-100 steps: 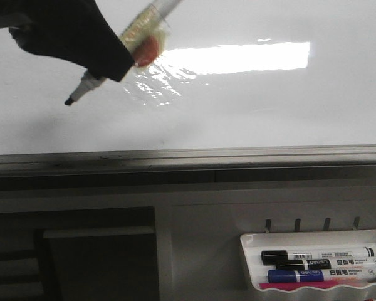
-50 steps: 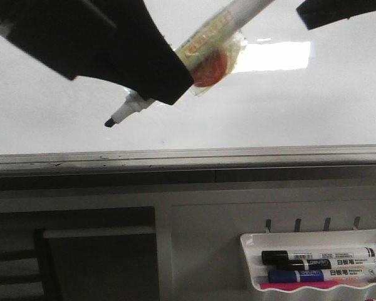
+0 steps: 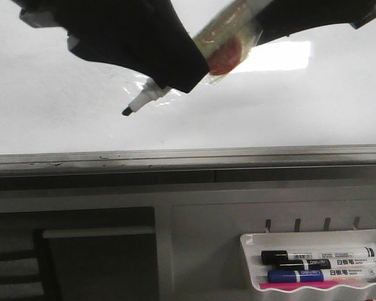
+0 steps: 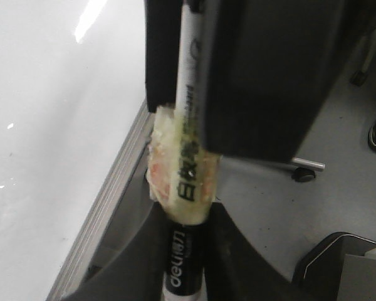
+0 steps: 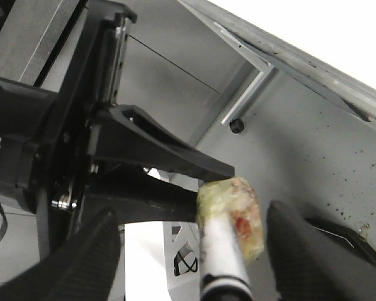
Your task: Write number 7 on whiteboard
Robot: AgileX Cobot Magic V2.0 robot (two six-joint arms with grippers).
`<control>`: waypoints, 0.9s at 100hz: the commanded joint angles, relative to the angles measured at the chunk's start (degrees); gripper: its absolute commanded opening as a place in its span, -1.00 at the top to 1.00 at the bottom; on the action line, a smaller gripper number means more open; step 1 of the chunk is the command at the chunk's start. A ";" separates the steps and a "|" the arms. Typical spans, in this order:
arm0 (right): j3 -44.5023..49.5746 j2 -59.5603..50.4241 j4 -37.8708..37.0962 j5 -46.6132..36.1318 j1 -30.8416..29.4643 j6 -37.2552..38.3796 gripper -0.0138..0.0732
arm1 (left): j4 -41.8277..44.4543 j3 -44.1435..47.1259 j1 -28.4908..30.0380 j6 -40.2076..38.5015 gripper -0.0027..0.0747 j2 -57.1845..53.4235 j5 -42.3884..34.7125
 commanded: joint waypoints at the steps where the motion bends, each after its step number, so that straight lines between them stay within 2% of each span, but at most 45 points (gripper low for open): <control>1: -1.90 -1.01 2.67 1.15 0.14 -0.78 -0.11 | -0.35 -2.35 -0.49 -0.02 0.98 -0.92 -4.07; 31: -1.90 -1.01 1.78 1.27 0.14 -1.42 0.85 | -0.35 -2.33 -0.49 -0.02 0.97 -0.92 -7.83; 36: -1.90 -1.01 1.44 1.27 0.14 -1.48 0.83 | -0.35 -2.52 -0.49 -0.02 0.92 -0.92 -7.60; 43: -1.90 -1.01 0.77 0.95 0.14 -1.48 0.82 | -0.35 -2.92 -0.49 -0.02 0.70 -1.04 -7.17; 60: -1.90 -1.24 -1.32 -0.77 0.14 -1.48 0.82 | -1.02 -4.90 0.38 -0.02 -0.24 -1.29 -5.52; 65: -1.90 -1.83 -1.32 -1.91 0.14 -1.48 0.82 | -2.07 -4.99 1.23 -0.02 -0.41 -1.70 -6.04; 70: -1.80 -2.70 -1.42 -3.88 0.14 -1.48 0.82 | -3.36 -4.99 2.36 -0.02 -0.48 -2.46 -6.17; 90: 3.71 -10.07 -1.52 -16.09 0.14 -3.68 0.82 | -9.46 -4.99 10.92 -0.13 -0.48 -7.96 -5.94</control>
